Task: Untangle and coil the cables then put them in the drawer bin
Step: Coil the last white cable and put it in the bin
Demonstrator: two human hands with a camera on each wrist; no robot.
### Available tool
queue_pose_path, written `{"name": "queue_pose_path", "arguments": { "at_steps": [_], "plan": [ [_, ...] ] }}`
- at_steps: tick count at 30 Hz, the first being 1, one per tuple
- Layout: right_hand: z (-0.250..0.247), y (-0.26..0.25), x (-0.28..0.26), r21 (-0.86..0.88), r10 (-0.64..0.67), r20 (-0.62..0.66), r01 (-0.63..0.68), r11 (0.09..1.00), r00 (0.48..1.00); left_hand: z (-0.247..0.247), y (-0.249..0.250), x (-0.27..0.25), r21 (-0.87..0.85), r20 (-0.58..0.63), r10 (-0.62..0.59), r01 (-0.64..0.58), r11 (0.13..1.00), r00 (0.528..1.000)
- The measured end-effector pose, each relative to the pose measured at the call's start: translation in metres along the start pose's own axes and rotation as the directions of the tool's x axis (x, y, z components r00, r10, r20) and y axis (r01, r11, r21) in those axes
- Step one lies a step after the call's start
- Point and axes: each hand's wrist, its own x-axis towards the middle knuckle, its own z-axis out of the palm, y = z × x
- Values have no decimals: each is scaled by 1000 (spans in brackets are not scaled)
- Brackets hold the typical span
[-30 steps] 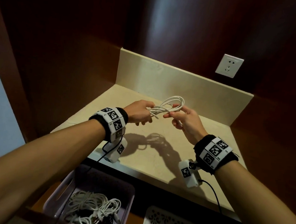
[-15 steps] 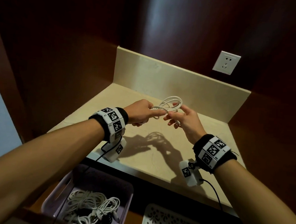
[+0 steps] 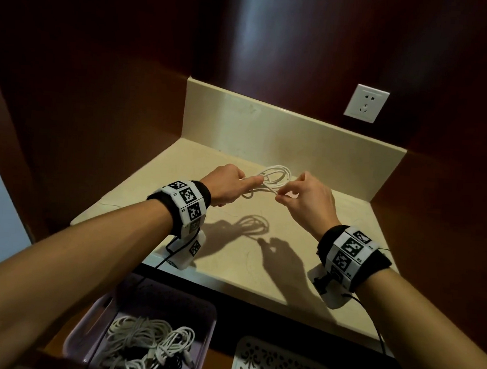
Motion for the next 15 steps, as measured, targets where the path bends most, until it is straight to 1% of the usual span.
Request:
{"name": "queue_pose_path", "arguments": {
  "at_steps": [1, 2, 5, 8, 10, 12, 15],
  "plan": [
    [-1, 0, 1, -45, -28, -39, 26, 999, 999, 0, 0, 1, -5, 5, -3, 3, 1000, 1000],
    [-1, 0, 1, -50, -66, -81, 62, 997, 995, 1, 0, 1, -9, 11, -5, 5, 1000, 1000],
    [4, 4, 6, 6, -190, -218, 196, 981, 957, 1, 0, 4, -7, 37, -8, 9, 1000, 999],
    [8, 5, 11, 48, -254, -303, 282, 958, 918, 0, 0, 6, -22, 61, -4, 5, 1000, 998],
    [10, 7, 13, 91, -273, -333, 319, 944, 903, -1, -1, 7, -30, 71, -1, 3, 1000, 997],
    [13, 8, 16, 161, -271, -345, 341, 926, 899, -2, -3, 7, -52, 72, 0, 4, 999, 997],
    [20, 10, 18, 309, -204, -300, 298, 903, 932, -3, -6, 8, -93, 63, 2, 4, 996, 998]
  ]
}}
